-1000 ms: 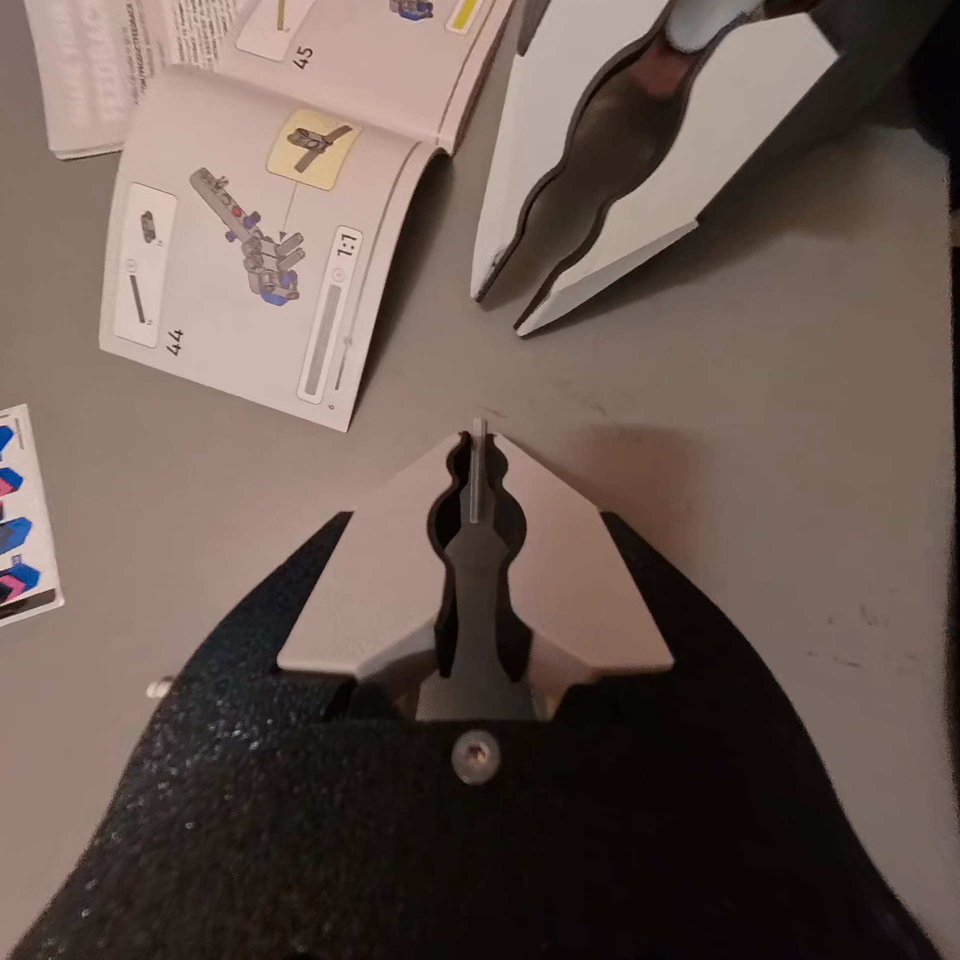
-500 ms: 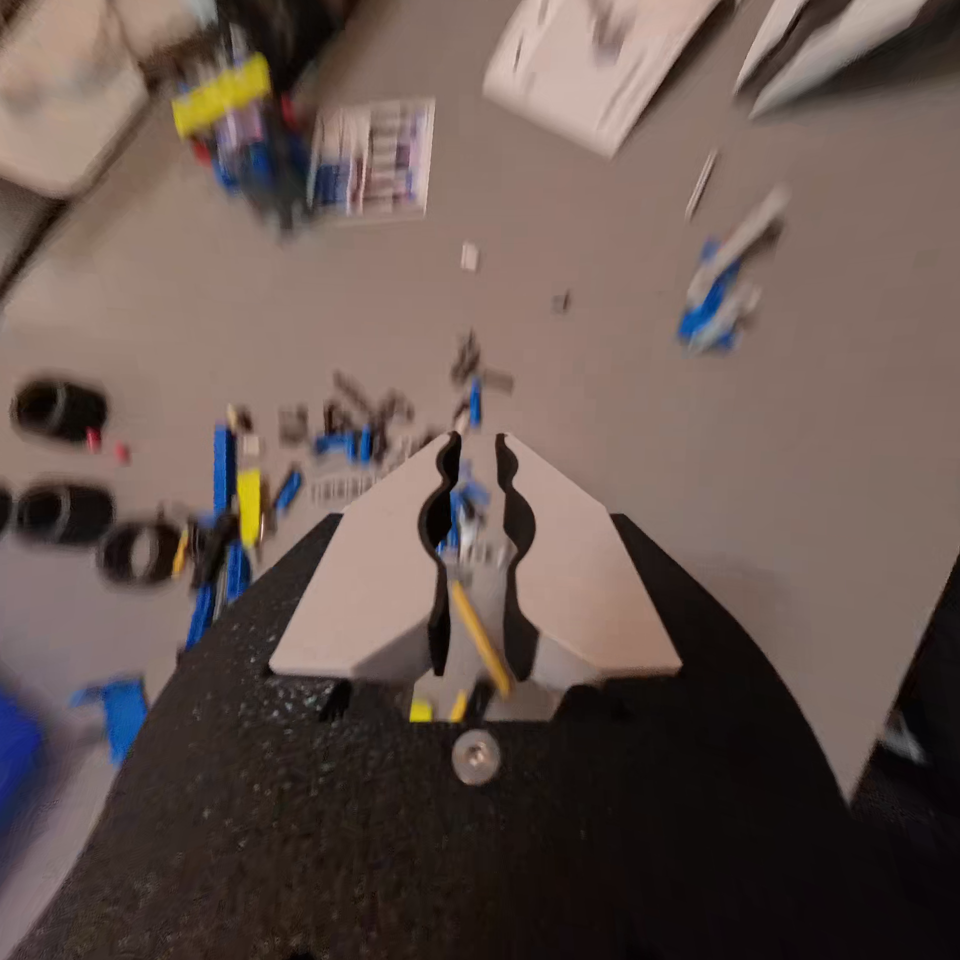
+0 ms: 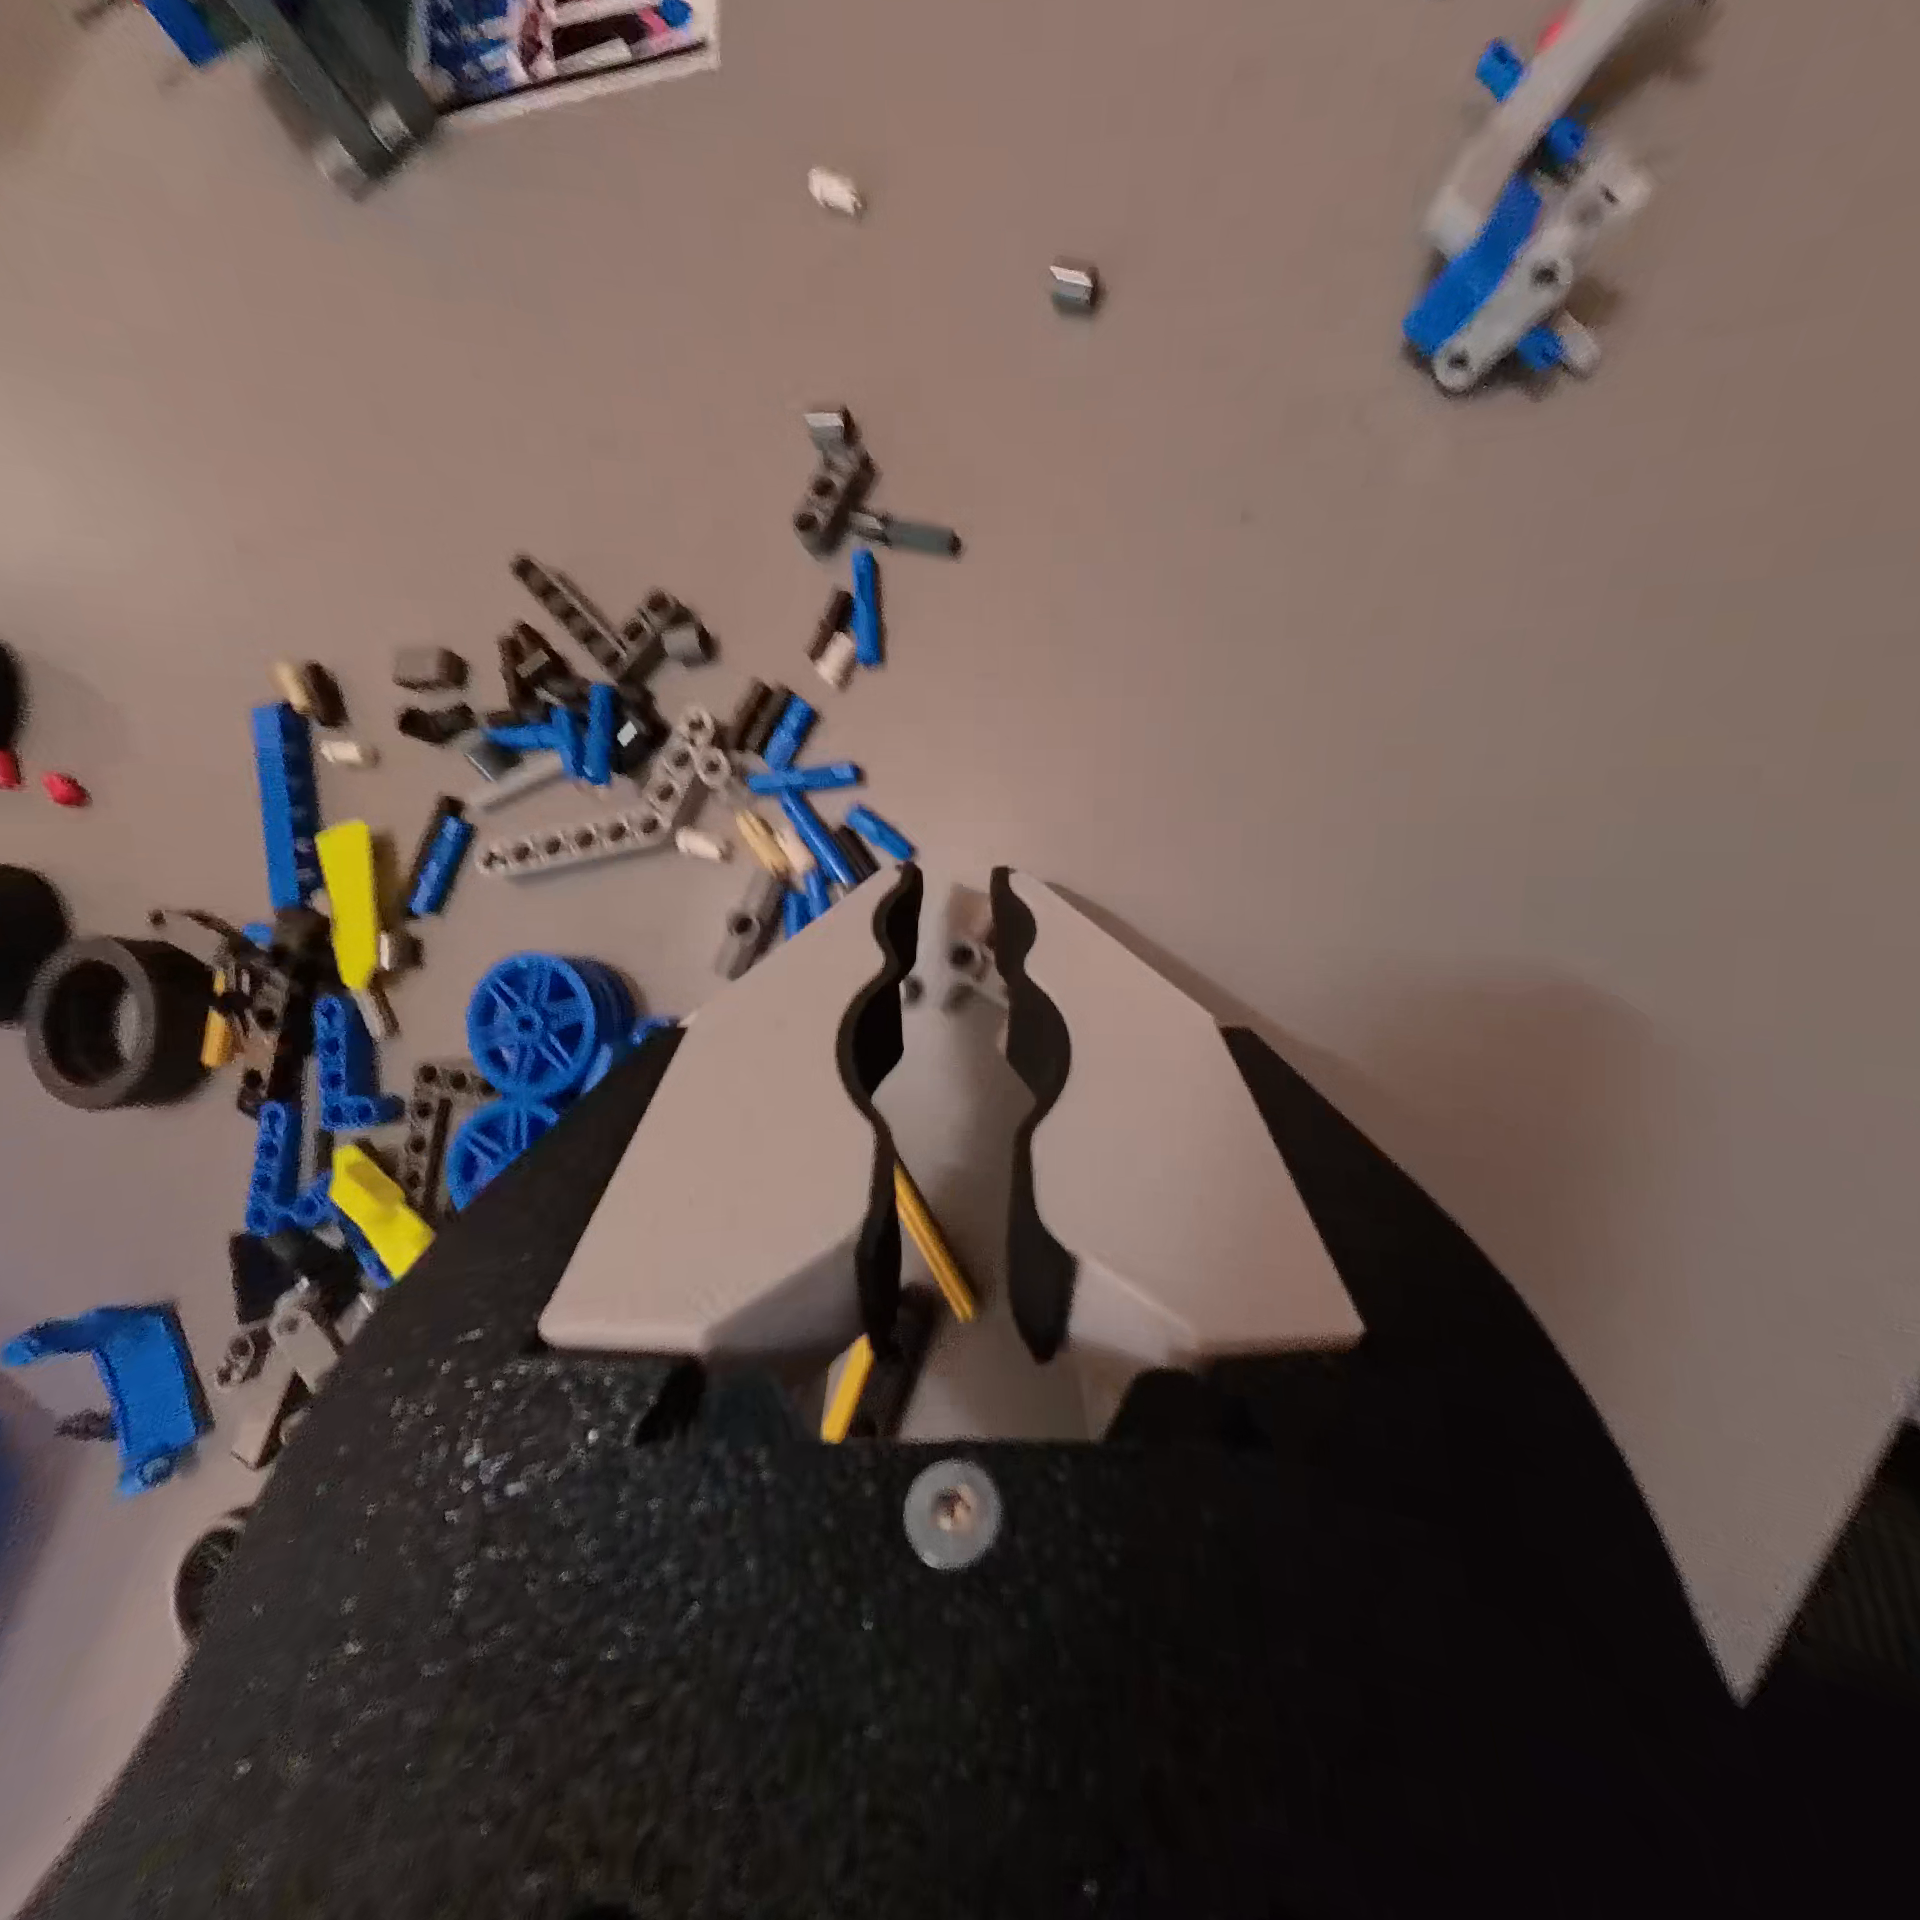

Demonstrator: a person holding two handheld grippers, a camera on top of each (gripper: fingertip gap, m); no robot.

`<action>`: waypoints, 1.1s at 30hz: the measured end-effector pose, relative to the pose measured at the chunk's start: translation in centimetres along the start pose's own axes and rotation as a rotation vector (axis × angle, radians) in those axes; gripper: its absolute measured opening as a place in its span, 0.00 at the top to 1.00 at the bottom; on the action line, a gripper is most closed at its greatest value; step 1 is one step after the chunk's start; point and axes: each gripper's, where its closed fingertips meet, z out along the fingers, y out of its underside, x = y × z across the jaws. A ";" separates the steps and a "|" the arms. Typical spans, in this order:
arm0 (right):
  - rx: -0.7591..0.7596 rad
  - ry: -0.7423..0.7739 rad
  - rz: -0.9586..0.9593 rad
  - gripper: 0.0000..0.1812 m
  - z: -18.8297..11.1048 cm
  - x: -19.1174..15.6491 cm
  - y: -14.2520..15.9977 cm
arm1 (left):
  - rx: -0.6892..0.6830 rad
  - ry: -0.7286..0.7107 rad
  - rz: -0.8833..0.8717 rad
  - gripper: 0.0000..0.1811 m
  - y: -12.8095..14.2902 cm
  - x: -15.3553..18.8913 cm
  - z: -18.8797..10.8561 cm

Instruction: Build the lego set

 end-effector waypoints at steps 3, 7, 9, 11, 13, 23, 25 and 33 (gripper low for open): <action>-0.002 -0.004 0.009 0.94 0.0 0.0 0.0 | 0.074 0.065 0.010 0.94 -2.9 1.1 1.5; -0.002 -0.003 0.011 0.94 0.0 0.1 0.0 | 0.072 0.069 0.085 0.94 -4.1 1.7 2.8; -0.002 -0.005 0.009 0.94 0.0 0.0 0.0 | 0.078 0.055 0.031 0.94 -4.0 0.8 2.9; -0.002 -0.005 0.008 0.95 0.1 0.1 0.0 | 0.093 0.031 -0.023 0.95 -4.1 -0.2 2.8; -0.005 0.011 -0.003 0.98 0.3 0.4 0.0 | 0.088 0.004 -0.042 0.95 -4.0 -0.9 2.9; -0.008 -0.008 -0.006 1.00 0.4 0.3 -0.1 | 0.030 0.049 0.020 0.94 -4.9 -3.6 4.9; -0.008 -0.007 -0.007 1.00 0.4 0.3 -0.1 | 0.007 0.077 0.040 0.93 -4.7 -3.8 5.3; -0.009 -0.026 0.009 1.00 0.5 0.3 0.0 | 0.021 0.164 0.044 0.93 -5.2 -2.7 5.6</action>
